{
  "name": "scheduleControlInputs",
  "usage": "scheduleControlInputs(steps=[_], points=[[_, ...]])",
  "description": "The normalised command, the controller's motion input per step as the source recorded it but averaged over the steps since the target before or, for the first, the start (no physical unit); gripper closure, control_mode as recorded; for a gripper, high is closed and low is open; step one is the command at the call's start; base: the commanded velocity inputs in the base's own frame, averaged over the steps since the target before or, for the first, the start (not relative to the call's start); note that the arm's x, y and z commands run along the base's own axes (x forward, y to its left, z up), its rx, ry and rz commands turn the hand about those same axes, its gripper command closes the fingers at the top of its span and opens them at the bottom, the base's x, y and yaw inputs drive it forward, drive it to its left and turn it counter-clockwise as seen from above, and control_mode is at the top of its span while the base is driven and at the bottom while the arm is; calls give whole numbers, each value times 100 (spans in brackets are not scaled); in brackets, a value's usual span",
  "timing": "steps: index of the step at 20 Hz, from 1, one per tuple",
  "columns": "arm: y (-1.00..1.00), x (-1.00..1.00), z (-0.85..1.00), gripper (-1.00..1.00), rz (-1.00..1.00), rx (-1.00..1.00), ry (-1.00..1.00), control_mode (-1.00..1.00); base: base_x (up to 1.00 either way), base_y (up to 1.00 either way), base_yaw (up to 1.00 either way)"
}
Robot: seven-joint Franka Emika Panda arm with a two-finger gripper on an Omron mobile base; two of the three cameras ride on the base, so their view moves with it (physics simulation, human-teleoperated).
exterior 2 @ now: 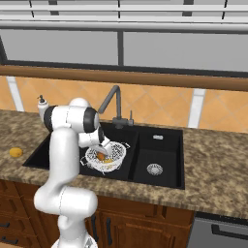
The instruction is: Put the colander in the sink, put the peach, mango, mango in the colander, and turn on the sink faucet and pour water over the colander.
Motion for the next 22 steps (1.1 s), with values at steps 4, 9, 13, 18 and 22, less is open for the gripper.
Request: scheduleControlInputs(steps=[4, 9, 13, 18, 22], points=[[0, 0, 0, -100, 0, 0, 0, -100, 0, 0, 0], [0, 0, 0, -100, 0, 0, 0, -100, 0, 0, 0], [0, 0, 0, -100, 0, 0, 0, -100, 0, 0, 0], [-1, -14, 25, -100, 0, 0, 0, -100, 0, 0, 0], [-15, -59, 38, -100, 0, 0, 0, -100, 0, 0, 0]])
